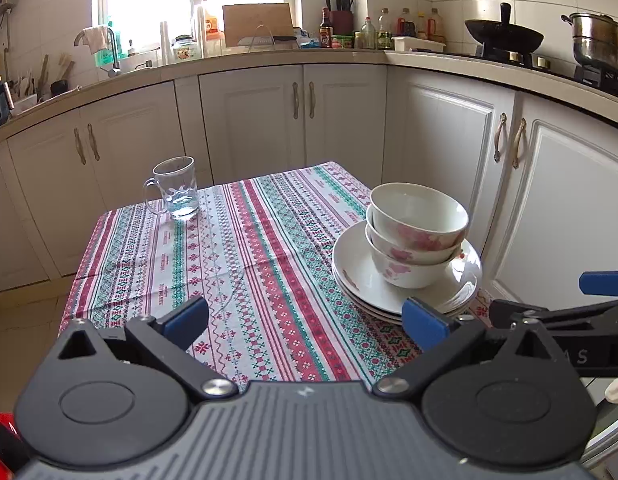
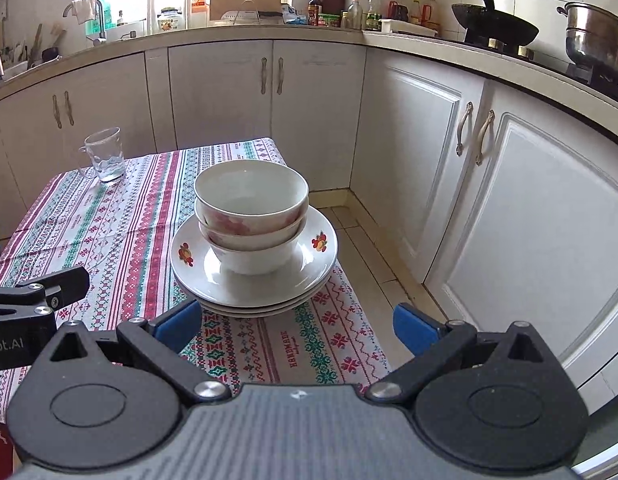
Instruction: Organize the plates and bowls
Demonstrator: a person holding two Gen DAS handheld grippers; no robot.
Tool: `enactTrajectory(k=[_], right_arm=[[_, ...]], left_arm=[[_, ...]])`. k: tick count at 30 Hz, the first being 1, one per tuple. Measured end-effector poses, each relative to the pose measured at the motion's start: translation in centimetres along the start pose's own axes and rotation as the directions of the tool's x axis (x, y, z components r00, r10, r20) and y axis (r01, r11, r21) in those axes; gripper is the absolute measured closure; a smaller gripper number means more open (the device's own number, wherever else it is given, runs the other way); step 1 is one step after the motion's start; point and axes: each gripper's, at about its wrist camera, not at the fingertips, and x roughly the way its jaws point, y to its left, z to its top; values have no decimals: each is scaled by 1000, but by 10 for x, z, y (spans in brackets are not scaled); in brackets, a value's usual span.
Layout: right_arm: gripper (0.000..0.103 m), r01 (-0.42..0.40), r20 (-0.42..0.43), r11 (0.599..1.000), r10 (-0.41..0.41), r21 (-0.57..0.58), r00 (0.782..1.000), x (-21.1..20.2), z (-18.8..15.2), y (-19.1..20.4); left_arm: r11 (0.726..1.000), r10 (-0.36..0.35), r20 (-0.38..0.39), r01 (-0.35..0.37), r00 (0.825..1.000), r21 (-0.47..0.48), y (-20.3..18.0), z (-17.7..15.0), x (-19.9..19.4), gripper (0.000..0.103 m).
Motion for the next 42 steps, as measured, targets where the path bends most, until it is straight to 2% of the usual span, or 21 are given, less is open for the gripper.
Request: enactTrajectory(k=[42], right_arm=[[0, 5, 18, 1000, -5, -13, 1000, -4, 2, 4]], left_arm=[[999, 16, -2, -16, 1000, -30, 2, -1, -5, 1]])
